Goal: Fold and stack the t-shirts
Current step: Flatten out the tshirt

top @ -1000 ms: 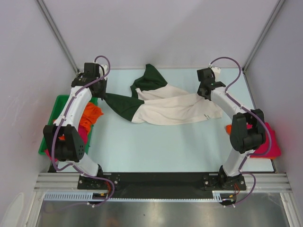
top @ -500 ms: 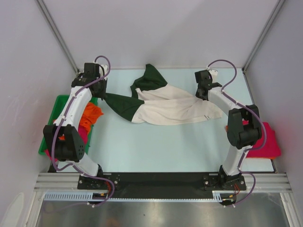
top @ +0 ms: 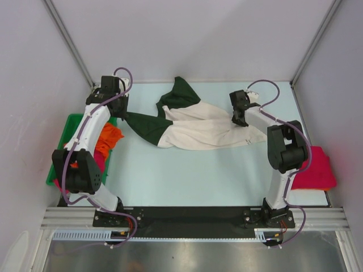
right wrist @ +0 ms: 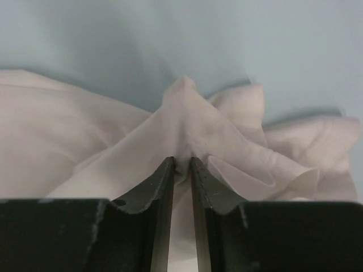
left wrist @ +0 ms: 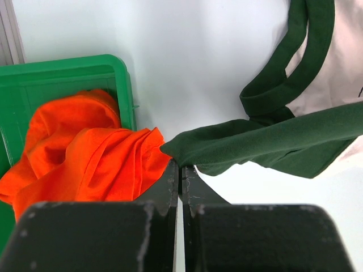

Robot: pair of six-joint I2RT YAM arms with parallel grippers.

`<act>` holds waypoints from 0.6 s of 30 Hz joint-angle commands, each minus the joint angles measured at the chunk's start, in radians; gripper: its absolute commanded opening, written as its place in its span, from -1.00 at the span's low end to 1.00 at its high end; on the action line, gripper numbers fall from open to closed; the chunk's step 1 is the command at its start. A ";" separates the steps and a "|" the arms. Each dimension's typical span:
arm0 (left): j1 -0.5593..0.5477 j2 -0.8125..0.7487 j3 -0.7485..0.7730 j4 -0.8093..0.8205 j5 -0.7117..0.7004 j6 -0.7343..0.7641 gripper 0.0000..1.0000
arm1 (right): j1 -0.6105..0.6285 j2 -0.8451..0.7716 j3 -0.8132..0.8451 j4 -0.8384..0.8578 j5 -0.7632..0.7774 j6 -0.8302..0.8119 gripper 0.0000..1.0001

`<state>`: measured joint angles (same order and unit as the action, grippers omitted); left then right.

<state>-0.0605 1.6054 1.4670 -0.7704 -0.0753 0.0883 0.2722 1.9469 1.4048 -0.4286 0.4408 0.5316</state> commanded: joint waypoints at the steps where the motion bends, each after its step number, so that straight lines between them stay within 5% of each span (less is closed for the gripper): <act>1: 0.004 -0.012 -0.007 0.028 0.019 0.013 -1.00 | 0.018 -0.106 -0.092 -0.018 0.036 0.116 -0.53; 13: 0.002 0.001 -0.026 0.029 0.038 0.007 -1.00 | 0.027 -0.095 -0.168 -0.197 -0.008 0.226 -0.52; 18: 0.002 -0.015 -0.042 0.043 0.049 0.008 -1.00 | 0.030 -0.164 -0.179 -0.061 -0.022 0.157 -0.47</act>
<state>-0.0605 1.6054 1.4330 -0.7616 -0.0460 0.0875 0.2958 1.8698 1.2251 -0.5549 0.4221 0.7227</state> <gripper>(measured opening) 0.012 0.250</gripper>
